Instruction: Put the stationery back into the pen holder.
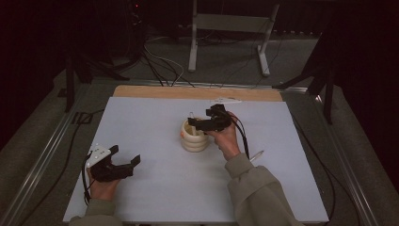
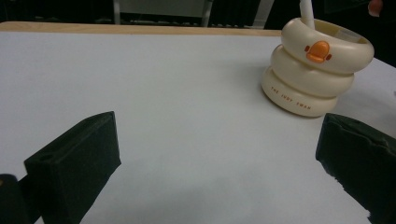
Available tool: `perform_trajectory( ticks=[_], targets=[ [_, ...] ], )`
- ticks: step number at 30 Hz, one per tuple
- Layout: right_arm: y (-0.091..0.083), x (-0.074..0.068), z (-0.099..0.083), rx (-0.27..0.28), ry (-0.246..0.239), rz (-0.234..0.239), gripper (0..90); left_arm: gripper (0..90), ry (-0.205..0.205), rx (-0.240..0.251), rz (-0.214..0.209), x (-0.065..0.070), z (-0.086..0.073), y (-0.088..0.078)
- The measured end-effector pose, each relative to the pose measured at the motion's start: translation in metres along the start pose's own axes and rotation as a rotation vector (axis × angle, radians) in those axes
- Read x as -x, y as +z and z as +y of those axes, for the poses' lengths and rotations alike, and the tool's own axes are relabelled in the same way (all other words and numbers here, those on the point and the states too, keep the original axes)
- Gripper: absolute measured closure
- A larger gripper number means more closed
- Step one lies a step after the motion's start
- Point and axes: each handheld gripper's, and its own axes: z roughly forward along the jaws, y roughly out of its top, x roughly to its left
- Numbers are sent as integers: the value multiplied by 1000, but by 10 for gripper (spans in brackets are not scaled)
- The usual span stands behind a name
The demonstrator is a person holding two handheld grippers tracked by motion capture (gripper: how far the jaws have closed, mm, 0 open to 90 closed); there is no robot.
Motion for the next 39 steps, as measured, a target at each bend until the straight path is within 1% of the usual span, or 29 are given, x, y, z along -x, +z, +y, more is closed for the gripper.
perform_trajectory(
  ticks=[1, 4, 9, 14, 19, 21, 25, 30, 34, 39],
  targets=[
    [0, 1, 0, -8, 5, 4, 23, 1, 0, 0, -1, 0, 0, 0],
    [-1, 1, -1, -32, 5, -4, 0, 1, 0, 0, -1, 0, 0, 0],
    [-6, 2, 0, -56, 3, -11, 0, 1, 0, -1, -2, 0, 0, 0],
    [-13, 4, 1, -78, 12, -25, 0, 1, -2, -3, -1, -1, 0, 1],
    [-18, 7, 1, -113, 19, -45, 0, 1, -3, -3, 0, -1, 0, 2],
    [-21, 8, 0, -122, 19, -43, 0, 1, -3, -3, 0, -1, 0, 2],
    [-27, 9, -3, -129, 24, -46, 0, 1, -5, -2, 0, -1, 0, 3],
    [-33, 9, -5, -139, 15, -62, 0, 1, -1, -3, -1, -1, 0, 4],
    [-38, 9, -6, -146, 16, -69, 0, 1, -5, -1, 1, -1, 0, 3],
    [-43, 10, -8, -147, 25, -64, 0, 1, -2, -3, 2, 0, 0, 3]
  ],
)
